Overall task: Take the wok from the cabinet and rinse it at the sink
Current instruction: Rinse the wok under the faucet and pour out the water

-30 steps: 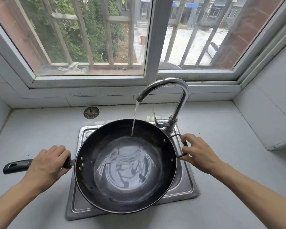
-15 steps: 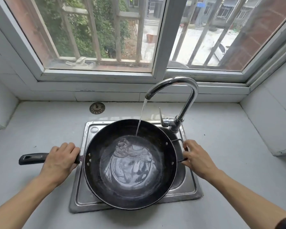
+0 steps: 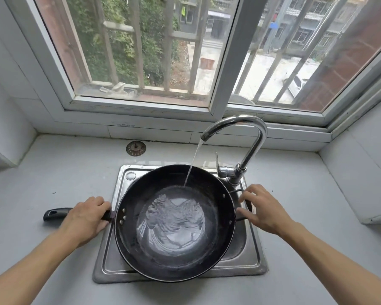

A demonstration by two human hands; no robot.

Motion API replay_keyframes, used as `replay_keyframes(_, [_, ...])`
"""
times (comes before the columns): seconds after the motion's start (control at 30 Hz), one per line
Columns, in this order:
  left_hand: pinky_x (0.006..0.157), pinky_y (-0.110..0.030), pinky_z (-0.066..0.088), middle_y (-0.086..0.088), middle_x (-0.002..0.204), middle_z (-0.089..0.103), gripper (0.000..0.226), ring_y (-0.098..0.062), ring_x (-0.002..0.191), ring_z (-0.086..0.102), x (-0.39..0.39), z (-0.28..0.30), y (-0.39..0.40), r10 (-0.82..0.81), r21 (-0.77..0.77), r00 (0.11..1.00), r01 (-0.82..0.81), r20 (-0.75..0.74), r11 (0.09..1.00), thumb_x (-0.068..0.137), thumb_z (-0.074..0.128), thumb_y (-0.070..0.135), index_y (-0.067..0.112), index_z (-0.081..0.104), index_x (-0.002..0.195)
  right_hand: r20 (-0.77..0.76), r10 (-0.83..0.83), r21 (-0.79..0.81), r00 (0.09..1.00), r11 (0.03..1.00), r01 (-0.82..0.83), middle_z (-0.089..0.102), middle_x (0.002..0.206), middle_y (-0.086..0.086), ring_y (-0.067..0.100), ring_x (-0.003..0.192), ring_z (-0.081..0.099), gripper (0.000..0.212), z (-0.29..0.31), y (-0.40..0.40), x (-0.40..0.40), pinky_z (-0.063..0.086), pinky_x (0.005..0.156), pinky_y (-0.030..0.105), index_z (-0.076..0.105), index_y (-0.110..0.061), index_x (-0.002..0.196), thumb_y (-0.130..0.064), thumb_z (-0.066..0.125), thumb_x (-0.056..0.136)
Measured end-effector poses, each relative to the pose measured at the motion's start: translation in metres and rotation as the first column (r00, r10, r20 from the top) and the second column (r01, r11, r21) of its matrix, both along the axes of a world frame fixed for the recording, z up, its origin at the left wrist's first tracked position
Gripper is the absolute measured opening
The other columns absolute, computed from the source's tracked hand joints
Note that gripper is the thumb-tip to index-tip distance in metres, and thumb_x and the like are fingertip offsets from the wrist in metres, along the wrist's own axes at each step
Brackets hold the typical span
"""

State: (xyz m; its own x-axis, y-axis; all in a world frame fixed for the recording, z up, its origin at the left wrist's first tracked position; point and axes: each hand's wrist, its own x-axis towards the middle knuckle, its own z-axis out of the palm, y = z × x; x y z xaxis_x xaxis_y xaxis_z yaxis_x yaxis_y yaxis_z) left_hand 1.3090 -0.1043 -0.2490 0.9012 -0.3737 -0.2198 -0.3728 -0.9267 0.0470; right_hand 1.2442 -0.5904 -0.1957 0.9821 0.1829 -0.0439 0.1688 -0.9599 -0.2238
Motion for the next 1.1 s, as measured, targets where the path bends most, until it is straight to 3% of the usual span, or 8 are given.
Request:
replay_keyframes(0.13, [0.081,-0.038,0.049,0.003,0.105,0.050,0.024,-0.022,0.096,0.054,0.001,-0.005,0.000,0.073,-0.002,0.996,-0.073,-0.059,0.997,0.090,0.047,0.022,0.027,0.054,0.112,0.025,-0.046,-0.053,0.999,0.998,0.047,0.054,0.100,-0.008,0.016,0.100,0.051,0.018,0.004,0.012,0.008,0.044,0.085,0.029,0.065,-0.024,0.099,-0.039,0.066,0.089])
replay_keyframes(0.27, [0.083,-0.035,0.049,0.004,0.110,0.051,0.025,-0.020,0.101,0.053,0.002,-0.007,-0.001,0.073,0.023,0.995,-0.072,-0.061,0.997,0.093,0.045,0.023,0.026,0.054,0.115,0.031,-0.052,-0.030,0.998,0.998,0.053,0.054,0.099,-0.008,0.016,0.098,0.052,0.017,0.003,0.027,0.017,0.046,0.083,0.027,0.064,-0.023,0.101,-0.035,0.066,0.090])
replay_keyframes(0.4, [0.080,-0.034,0.050,0.003,0.110,0.051,0.023,-0.020,0.100,0.053,-0.001,-0.006,-0.005,0.112,0.027,0.993,-0.110,-0.041,0.993,0.094,0.044,0.025,0.024,0.055,0.114,0.035,-0.044,-0.019,0.998,0.999,0.045,0.055,0.111,-0.006,0.015,0.102,0.053,0.029,0.002,0.044,0.031,0.049,0.088,0.029,0.061,-0.024,0.116,-0.037,0.066,0.090])
replay_keyframes(0.67, [0.073,-0.033,0.048,-0.001,0.106,0.051,0.019,-0.022,0.097,0.051,-0.007,-0.009,-0.010,0.151,-0.020,0.988,-0.151,-0.003,0.988,0.091,0.047,0.016,0.017,0.056,0.107,0.037,-0.047,-0.069,0.998,0.996,0.049,0.050,0.140,0.003,0.022,0.131,0.042,0.051,-0.010,0.064,0.076,0.038,0.111,0.038,0.052,-0.015,0.136,-0.049,0.046,0.098])
replay_keyframes(0.83, [0.072,-0.027,0.043,0.004,0.110,0.050,0.028,-0.018,0.099,0.048,-0.015,-0.012,-0.012,0.178,-0.061,0.984,-0.176,0.030,0.983,0.085,0.050,0.008,0.021,0.055,0.108,-0.044,-0.089,-0.234,0.995,0.969,0.076,0.025,0.158,0.015,0.033,0.144,0.021,0.059,-0.017,0.070,0.103,0.029,0.113,0.046,0.041,-0.021,0.146,-0.055,0.026,0.101])
replay_keyframes(0.97, [0.068,-0.027,0.042,0.002,0.109,0.051,0.031,-0.020,0.098,0.047,-0.020,-0.016,-0.013,0.217,-0.140,0.976,-0.211,0.034,0.967,0.081,0.050,0.000,0.018,0.056,0.106,-0.184,-0.168,-0.126,0.969,0.981,0.146,0.007,0.162,0.020,0.031,0.150,0.007,0.064,-0.022,0.076,0.119,0.019,0.118,0.045,0.034,-0.021,0.151,-0.059,0.022,0.100])
replay_keyframes(1.1, [0.069,-0.030,0.047,-0.001,0.109,0.052,0.032,-0.021,0.097,0.047,-0.021,-0.016,-0.014,0.234,-0.177,0.972,-0.226,0.028,0.958,0.077,0.051,-0.003,0.015,0.057,0.104,-0.227,-0.278,-0.033,0.933,0.960,0.278,0.024,0.157,0.025,0.034,0.148,0.017,0.065,-0.025,0.072,0.126,0.023,0.116,0.045,0.032,-0.015,0.151,-0.056,0.023,0.101])
